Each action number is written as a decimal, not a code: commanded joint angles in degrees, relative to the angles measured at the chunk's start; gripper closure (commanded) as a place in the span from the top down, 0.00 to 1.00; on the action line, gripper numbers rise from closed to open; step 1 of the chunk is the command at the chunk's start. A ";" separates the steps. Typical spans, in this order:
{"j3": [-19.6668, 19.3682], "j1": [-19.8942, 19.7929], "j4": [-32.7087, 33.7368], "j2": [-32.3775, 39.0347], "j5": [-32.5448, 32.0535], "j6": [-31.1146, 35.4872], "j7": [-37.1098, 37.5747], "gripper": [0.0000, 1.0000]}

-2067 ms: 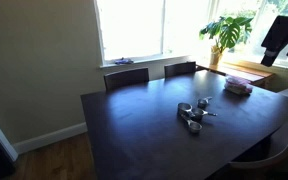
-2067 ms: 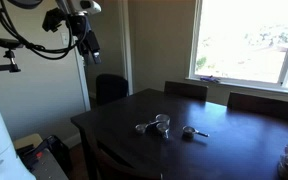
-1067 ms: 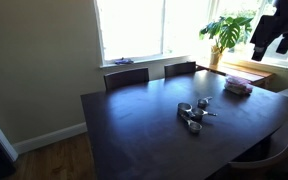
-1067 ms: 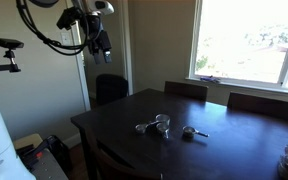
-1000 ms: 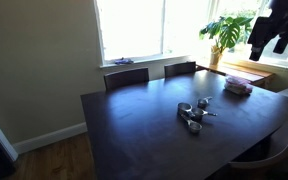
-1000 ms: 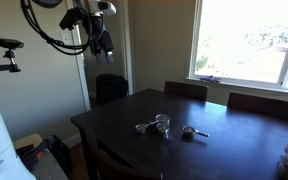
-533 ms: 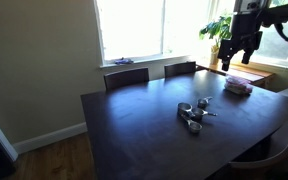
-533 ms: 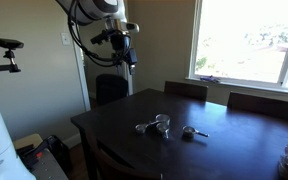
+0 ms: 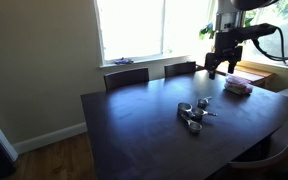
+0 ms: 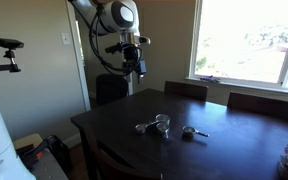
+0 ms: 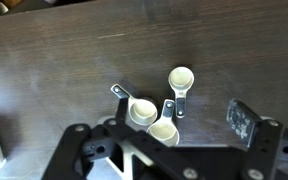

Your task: Stack the pots in order of size

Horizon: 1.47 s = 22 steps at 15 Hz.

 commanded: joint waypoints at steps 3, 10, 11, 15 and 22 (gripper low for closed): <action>-1.81 1.83 -0.24 0.41 -0.74 1.84 -1.50 1.00; -5.71 0.62 6.90 9.02 -6.82 0.35 -12.45 1.00; -6.35 0.39 8.47 10.98 -6.38 0.09 -15.53 1.00; -8.20 0.01 14.43 19.59 -7.85 0.77 -24.90 1.00; -8.65 -0.73 21.88 28.39 -9.11 -0.71 -37.25 1.00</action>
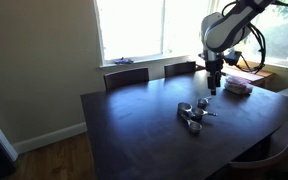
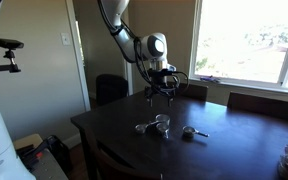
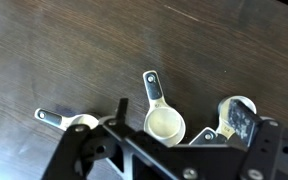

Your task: Stack the pots in order of size

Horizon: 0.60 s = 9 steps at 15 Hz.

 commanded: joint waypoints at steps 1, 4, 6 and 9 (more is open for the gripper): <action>-0.10 0.03 1.03 1.02 -0.58 -0.08 -0.36 1.00; -0.12 0.17 2.25 1.73 -1.19 -0.08 -0.42 1.00; -0.12 0.17 2.38 1.73 -1.22 -0.08 -0.44 1.00; -0.08 -0.40 3.50 4.09 -2.37 0.99 -3.67 1.00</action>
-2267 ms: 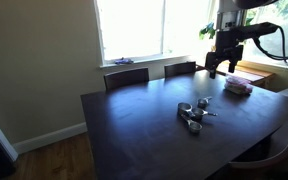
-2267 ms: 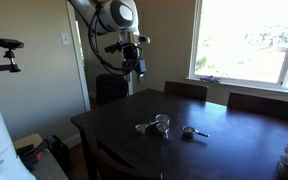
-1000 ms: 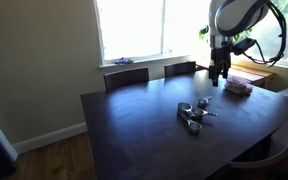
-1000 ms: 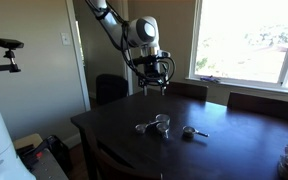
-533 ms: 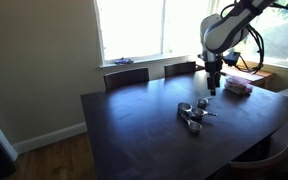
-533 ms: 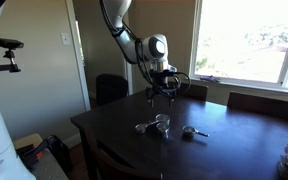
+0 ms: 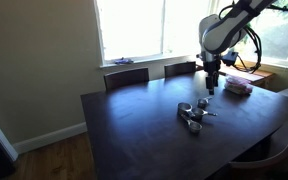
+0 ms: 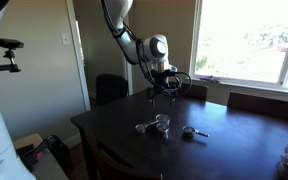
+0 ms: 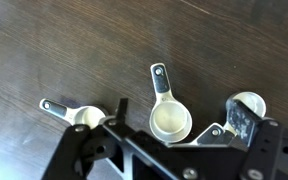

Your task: Stack the pots in order of size

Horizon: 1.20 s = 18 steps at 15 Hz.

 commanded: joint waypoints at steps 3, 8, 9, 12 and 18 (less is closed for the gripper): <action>-0.30 -0.69 2.96 5.62 -1.06 0.60 -3.39 1.00; -0.13 -1.45 8.03 13.91 -2.03 0.47 -7.59 1.00; -0.12 -1.49 9.14 15.28 -2.19 0.29 -8.09 1.00; -0.05 -1.60 12.55 19.34 -3.19 0.93 -10.14 1.00; 0.31 -1.60 17.94 24.01 -3.57 0.50 -12.26 1.00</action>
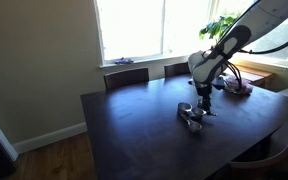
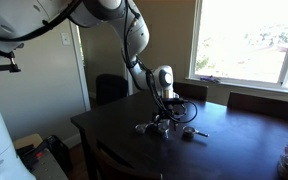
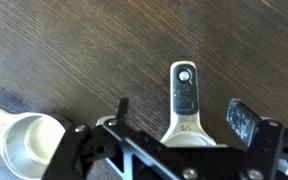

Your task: Stack the pots in order of size

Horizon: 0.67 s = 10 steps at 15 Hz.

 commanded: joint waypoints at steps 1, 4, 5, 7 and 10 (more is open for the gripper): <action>0.49 -0.49 3.03 2.17 -0.90 0.11 -1.84 1.00; 0.53 -0.41 4.09 3.14 -0.76 -0.12 -2.46 1.00; 0.53 -0.41 4.16 3.34 -0.83 0.04 -2.67 0.98; 0.50 -0.39 4.18 3.55 -0.88 0.09 -3.08 0.93; 0.59 -0.37 5.07 4.14 -0.53 -0.74 -3.56 0.78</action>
